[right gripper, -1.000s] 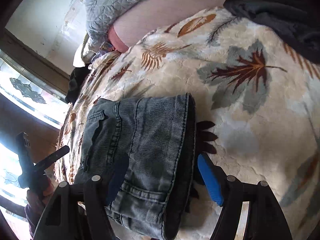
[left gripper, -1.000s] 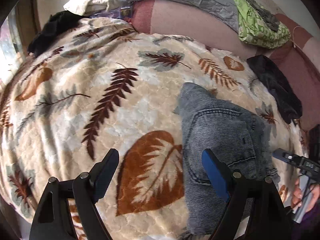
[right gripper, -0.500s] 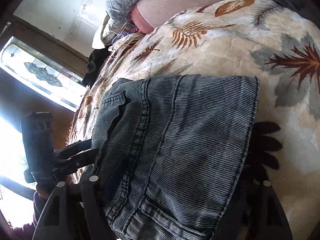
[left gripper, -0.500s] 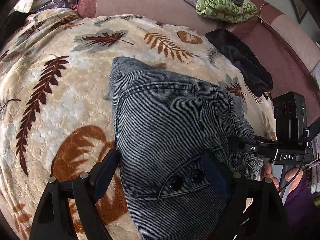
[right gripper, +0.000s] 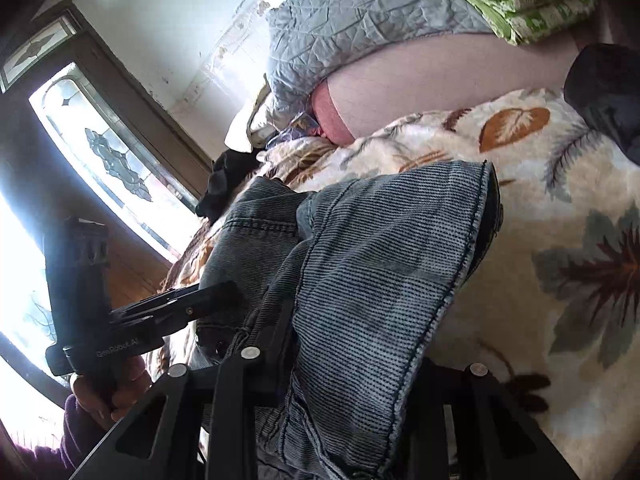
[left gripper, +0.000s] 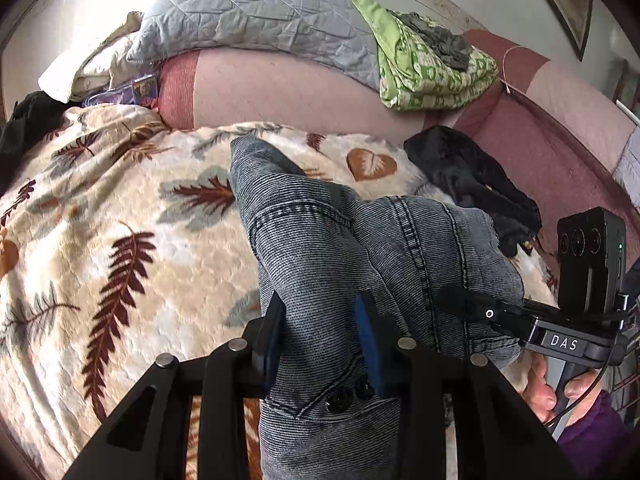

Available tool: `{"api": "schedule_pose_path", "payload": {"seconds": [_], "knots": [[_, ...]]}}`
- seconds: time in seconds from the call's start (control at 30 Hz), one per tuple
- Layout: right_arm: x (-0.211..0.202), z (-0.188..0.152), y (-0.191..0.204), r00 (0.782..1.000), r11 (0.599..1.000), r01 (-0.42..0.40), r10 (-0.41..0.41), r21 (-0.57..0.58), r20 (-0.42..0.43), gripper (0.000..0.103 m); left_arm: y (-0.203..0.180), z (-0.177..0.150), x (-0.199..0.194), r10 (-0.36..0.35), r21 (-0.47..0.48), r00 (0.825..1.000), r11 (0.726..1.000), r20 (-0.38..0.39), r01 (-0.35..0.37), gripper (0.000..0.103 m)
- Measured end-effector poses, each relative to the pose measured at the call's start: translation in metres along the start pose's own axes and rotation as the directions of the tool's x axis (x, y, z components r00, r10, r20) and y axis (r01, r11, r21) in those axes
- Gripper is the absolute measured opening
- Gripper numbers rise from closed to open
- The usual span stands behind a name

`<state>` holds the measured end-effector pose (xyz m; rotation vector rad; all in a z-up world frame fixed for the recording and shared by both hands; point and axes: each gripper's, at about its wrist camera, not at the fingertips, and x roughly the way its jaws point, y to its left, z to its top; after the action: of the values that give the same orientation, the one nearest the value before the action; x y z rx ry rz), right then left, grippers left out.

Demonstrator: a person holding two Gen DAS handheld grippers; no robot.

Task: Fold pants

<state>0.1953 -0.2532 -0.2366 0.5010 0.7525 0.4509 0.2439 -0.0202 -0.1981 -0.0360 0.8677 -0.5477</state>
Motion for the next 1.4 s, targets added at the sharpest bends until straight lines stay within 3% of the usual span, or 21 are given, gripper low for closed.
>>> {"api": "schedule_pose_path", "payload": {"seconds": [0.13,0.2,0.27,0.33,0.4,0.47,0.63,0.7,0.8,0.83,0.97,1.13,1.3,1.4], "knots": [[0.026,0.037,-0.018,1.000,0.999,-0.010,0.009,0.042,0.021,0.031,0.017,0.035,0.019,0.094,-0.026,0.995,0.995,0.045,-0.093,0.036],[0.052,0.045,-0.033,1.000,0.997,-0.015,0.016,0.081,-0.015,0.031,0.030,0.041,0.036,0.145,-0.050,0.989,0.988,0.037,-0.144,0.036],[0.084,0.043,-0.052,0.996,0.991,0.048,-0.038,0.123,-0.082,0.037,0.042,0.038,0.063,0.206,-0.061,0.978,0.976,-0.030,-0.208,0.036],[0.105,0.035,-0.075,0.986,0.979,0.130,-0.111,0.158,-0.125,0.060,0.053,0.028,0.093,0.284,-0.049,0.952,0.956,-0.116,-0.291,0.037],[0.106,0.033,-0.085,0.989,0.978,0.110,-0.090,0.177,-0.119,0.061,0.059,0.018,0.107,0.283,-0.062,0.947,0.953,-0.153,-0.296,0.037],[0.099,0.039,-0.079,0.980,0.976,0.156,-0.133,0.154,-0.148,0.063,0.052,0.018,0.102,0.306,-0.036,0.943,0.949,-0.132,-0.313,0.037],[0.038,0.047,-0.047,0.975,0.971,0.222,-0.220,0.091,-0.035,0.064,0.026,0.020,0.051,0.334,-0.044,0.942,0.941,-0.034,-0.335,0.041],[0.006,0.047,-0.023,0.970,0.970,0.238,-0.240,0.039,0.035,0.064,0.010,0.019,0.023,0.375,-0.044,0.927,0.926,0.020,-0.374,0.065],[-0.047,0.031,0.015,0.963,0.976,0.218,-0.216,0.009,0.163,0.074,-0.014,0.010,-0.029,0.415,-0.075,0.901,0.910,0.128,-0.409,0.084],[-0.063,0.024,0.026,0.958,0.978,0.207,-0.204,0.006,0.201,0.078,-0.021,0.006,-0.044,0.430,-0.084,0.891,0.903,0.143,-0.422,0.085],[-0.108,0.000,0.065,0.947,0.976,0.210,-0.190,-0.050,0.258,0.078,-0.046,-0.011,-0.094,0.435,-0.076,0.884,0.901,0.175,-0.428,0.085],[-0.153,-0.023,0.102,0.939,0.976,0.196,-0.161,-0.090,0.304,0.078,-0.076,-0.026,-0.146,0.491,-0.053,0.840,0.868,0.232,-0.493,0.085],[-0.182,-0.040,0.132,0.911,0.954,0.266,-0.202,-0.139,0.360,0.079,-0.090,-0.037,-0.188,0.495,-0.076,0.826,0.866,0.270,-0.494,0.086],[-0.193,-0.046,0.145,0.897,0.944,0.289,-0.210,-0.157,0.390,0.079,-0.096,-0.042,-0.208,0.517,-0.093,0.801,0.852,0.303,-0.515,0.086]]}}
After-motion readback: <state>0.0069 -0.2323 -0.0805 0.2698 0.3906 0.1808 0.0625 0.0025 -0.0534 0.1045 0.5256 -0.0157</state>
